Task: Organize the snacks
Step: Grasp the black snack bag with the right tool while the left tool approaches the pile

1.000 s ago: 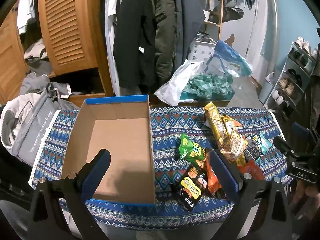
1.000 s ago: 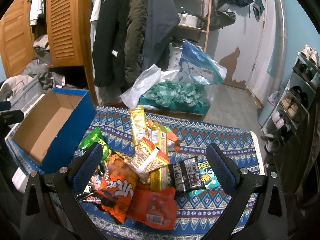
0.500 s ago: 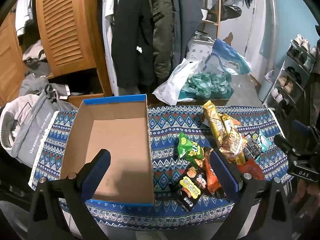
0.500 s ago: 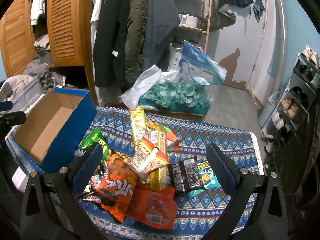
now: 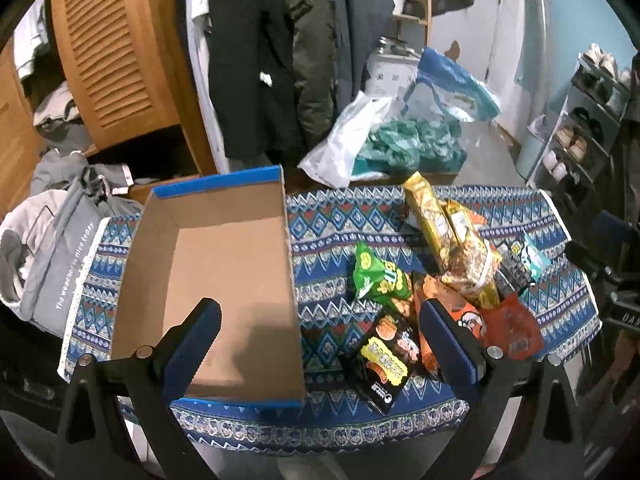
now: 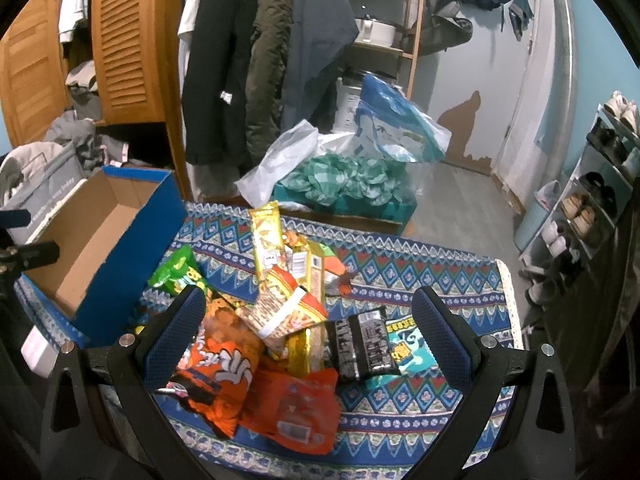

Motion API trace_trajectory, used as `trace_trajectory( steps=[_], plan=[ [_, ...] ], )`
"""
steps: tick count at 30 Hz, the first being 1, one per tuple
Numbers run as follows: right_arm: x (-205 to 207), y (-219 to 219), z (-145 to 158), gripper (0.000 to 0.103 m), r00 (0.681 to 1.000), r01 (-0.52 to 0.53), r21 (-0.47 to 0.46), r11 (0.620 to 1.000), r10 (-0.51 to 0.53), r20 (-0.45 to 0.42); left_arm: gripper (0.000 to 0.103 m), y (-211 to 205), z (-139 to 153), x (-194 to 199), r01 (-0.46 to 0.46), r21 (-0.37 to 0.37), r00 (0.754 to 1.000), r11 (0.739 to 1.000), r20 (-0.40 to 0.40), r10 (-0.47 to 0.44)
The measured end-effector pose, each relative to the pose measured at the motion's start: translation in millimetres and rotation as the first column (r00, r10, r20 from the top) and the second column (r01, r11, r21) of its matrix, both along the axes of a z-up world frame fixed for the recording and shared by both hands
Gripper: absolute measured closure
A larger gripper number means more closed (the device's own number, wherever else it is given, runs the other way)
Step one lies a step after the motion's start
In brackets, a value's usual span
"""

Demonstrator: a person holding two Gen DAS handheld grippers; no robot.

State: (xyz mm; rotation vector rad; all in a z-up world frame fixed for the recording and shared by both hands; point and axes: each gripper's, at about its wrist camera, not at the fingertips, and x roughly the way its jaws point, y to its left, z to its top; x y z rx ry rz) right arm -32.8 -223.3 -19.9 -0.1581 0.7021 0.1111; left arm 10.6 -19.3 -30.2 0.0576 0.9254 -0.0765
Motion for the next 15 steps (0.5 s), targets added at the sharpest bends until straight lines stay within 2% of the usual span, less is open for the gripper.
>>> trace_trajectory(
  steps=[4, 8, 15],
  plan=[
    [3, -11, -2, 0.002, 1.0, 0.021, -0.004, 1.0, -0.021, -0.02, 0.003, -5, -9, 2, 0.018, -0.012, 0.999, 1.0, -0.034, -0.018],
    [10, -26, -7, 0.002, 0.997, 0.058, -0.011, 0.998, -0.059, -0.042, 0.003, -13, -18, 6, 0.02, 0.011, 0.998, 1.0, -0.054, -0.02],
    [35, -58, -14, 0.002, 0.991, 0.086, -0.04, 0.996, -0.089, -0.103, 0.003, -23, -33, 18, 0.027, -0.015, 0.995, 1.0, -0.095, -0.029]
  ],
)
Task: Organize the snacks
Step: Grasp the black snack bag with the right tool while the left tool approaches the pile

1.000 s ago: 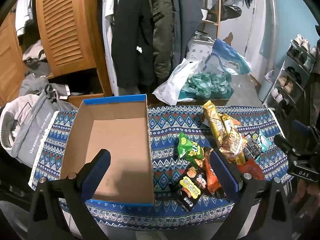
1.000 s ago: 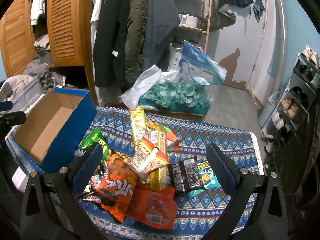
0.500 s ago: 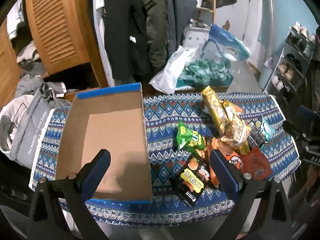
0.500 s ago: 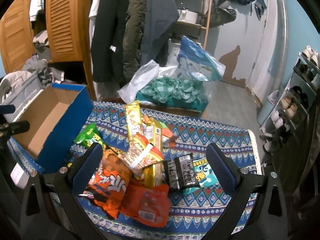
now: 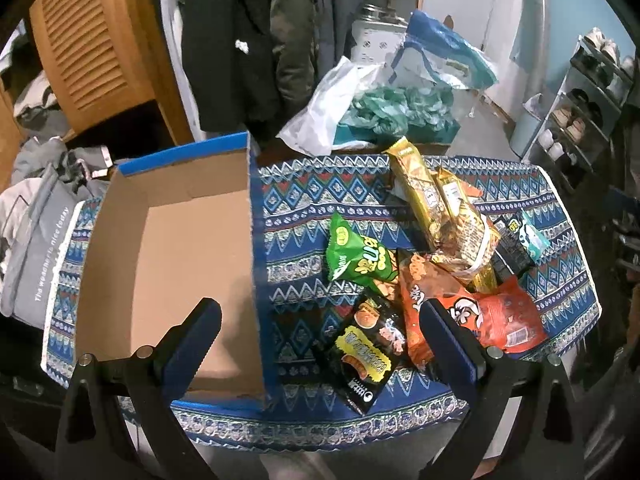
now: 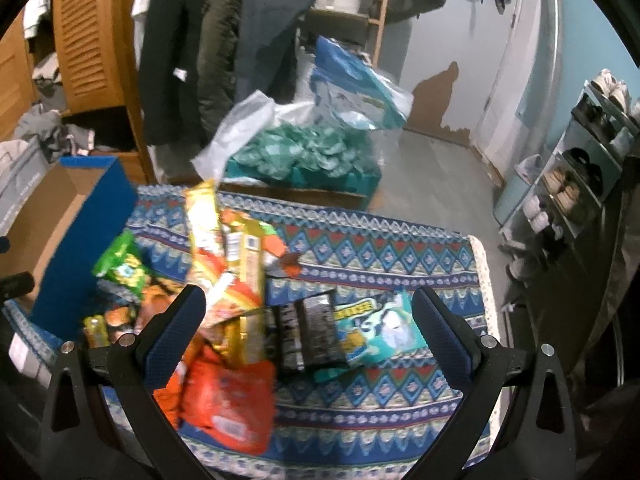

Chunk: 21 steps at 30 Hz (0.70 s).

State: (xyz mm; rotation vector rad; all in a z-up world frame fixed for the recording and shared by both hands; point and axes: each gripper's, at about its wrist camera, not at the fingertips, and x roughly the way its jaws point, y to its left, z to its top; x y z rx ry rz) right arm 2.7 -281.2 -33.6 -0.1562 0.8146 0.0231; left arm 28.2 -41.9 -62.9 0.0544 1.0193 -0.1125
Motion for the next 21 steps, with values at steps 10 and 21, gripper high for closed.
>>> trace_trajectory(
  steps=[10, 21],
  plan=[
    [41, -31, -43, 0.002, 0.984, 0.065, 0.02, 0.998, -0.061, -0.166, 0.003, -16, -26, 21, 0.017, 0.019, 0.999, 1.0, -0.033, -0.016],
    [72, -33, -110, 0.002, 0.939, 0.059, -0.013, 0.998, -0.06, -0.339, 0.003, -24, -58, 31, 0.025, 0.005, 0.992, 1.0, -0.12, -0.024]
  ],
)
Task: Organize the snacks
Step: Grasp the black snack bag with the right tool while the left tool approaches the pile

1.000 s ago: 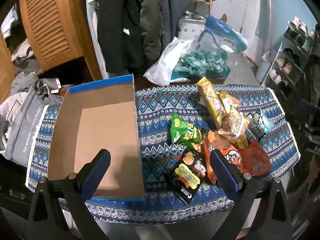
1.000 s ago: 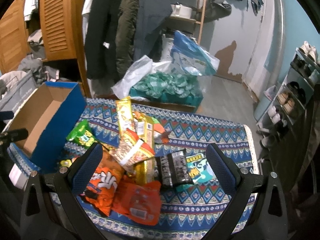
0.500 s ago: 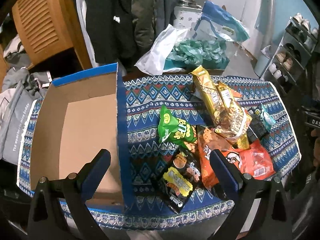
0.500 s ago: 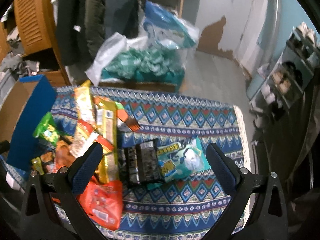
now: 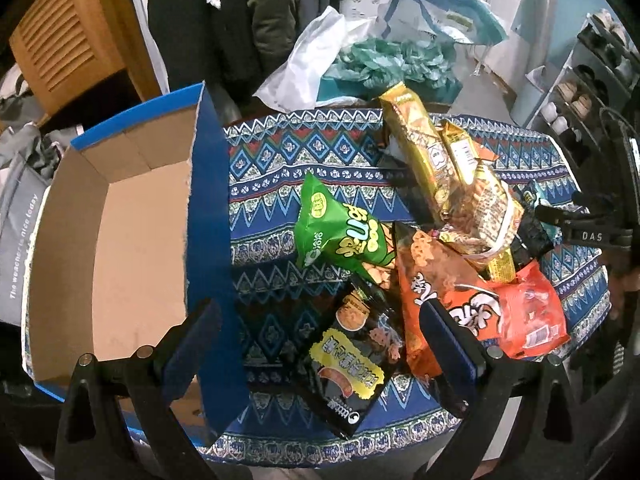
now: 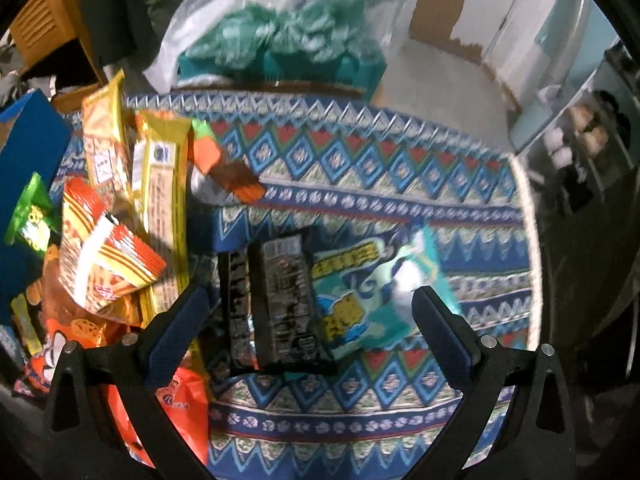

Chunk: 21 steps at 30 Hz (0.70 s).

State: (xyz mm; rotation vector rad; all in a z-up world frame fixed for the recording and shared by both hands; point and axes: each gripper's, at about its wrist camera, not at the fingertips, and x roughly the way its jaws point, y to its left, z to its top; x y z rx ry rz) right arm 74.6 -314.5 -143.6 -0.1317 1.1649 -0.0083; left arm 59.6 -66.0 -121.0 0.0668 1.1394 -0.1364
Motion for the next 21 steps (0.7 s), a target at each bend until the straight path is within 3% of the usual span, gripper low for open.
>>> trace_trajectory(
  steps=[6, 10, 15, 19, 21],
  plan=[
    [4, 10, -19, 0.002, 0.998, -0.039, -0.021, 0.999, 0.038, -0.043, 0.003, 1, -14, 5, -0.009, 0.002, 0.999, 1.0, -0.038, 0.009],
    [7, 13, -32, 0.002, 0.997, -0.049, -0.085, 0.995, 0.043, -0.064, 0.003, 2, -23, 8, -0.018, -0.006, 0.998, 1.0, -0.061, 0.017],
    [12, 18, -48, 0.002, 0.993, -0.069, -0.078, 0.995, 0.061, -0.097, 0.003, 1, -33, 9, -0.001, -0.036, 0.993, 0.999, -0.118, -0.004],
    [13, 22, -59, 0.003, 0.992, -0.08, -0.097, 0.992, 0.069, -0.109, 0.003, -2, -35, 5, 0.028, -0.024, 0.994, 0.999, -0.104, -0.03],
    [15, 21, -59, 0.008, 0.992, -0.073, -0.1, 0.992, 0.063, -0.108, 0.003, -4, -37, 5, 0.045, -0.008, 0.993, 0.999, -0.105, -0.046]
  ],
)
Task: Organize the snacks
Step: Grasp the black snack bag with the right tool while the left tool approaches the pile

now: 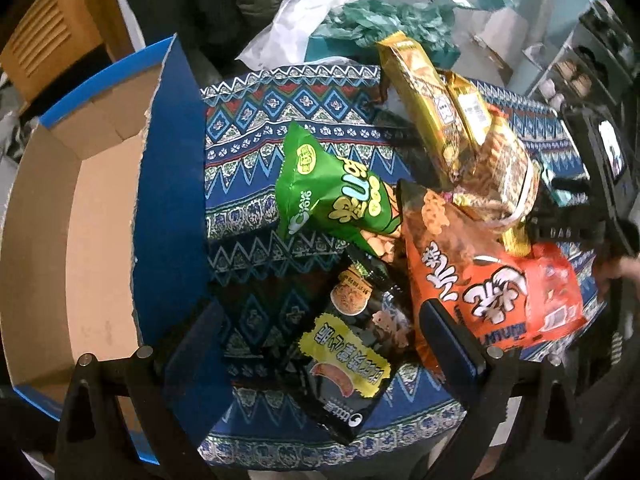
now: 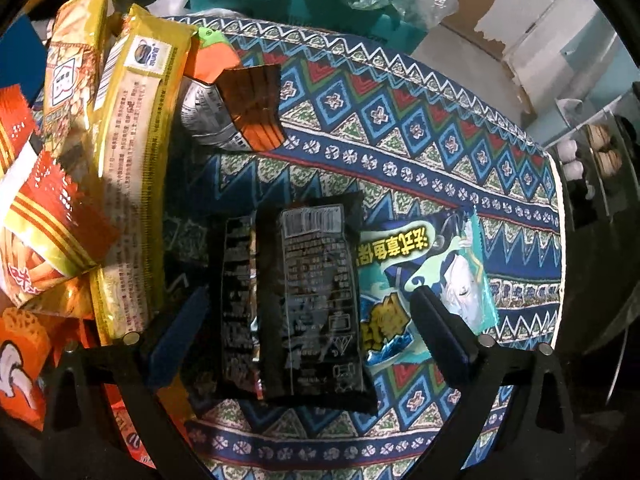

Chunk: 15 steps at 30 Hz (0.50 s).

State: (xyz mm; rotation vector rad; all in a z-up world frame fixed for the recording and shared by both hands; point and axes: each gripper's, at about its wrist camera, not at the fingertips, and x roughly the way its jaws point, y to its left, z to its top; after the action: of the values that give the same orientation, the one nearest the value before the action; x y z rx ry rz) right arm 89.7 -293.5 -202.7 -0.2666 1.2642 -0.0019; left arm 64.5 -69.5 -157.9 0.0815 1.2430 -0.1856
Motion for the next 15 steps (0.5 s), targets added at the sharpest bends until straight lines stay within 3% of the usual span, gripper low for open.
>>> trace_trajectory(
  steps=[8, 13, 15],
  plan=[
    [1, 4, -16, 0.024, 0.999, -0.013, 0.037, 0.999, 0.015, -0.051, 0.003, 1, 0, -4, 0.022, -0.029, 1.0, 0.999, -0.006, -0.022],
    [-9, 10, -12, 0.045, 0.999, -0.017, 0.006, 1.0, 0.018, -0.03, 0.003, 2, 0, -6, 0.022, -0.04, 1.0, 0.999, -0.009, -0.022],
    [-12, 11, -7, 0.059, 1.0, -0.012, 0.019, 1.0, 0.012, -0.014, 0.003, 3, 2, -8, 0.021, -0.049, 1.0, 0.999, -0.004, -0.022]
  ],
)
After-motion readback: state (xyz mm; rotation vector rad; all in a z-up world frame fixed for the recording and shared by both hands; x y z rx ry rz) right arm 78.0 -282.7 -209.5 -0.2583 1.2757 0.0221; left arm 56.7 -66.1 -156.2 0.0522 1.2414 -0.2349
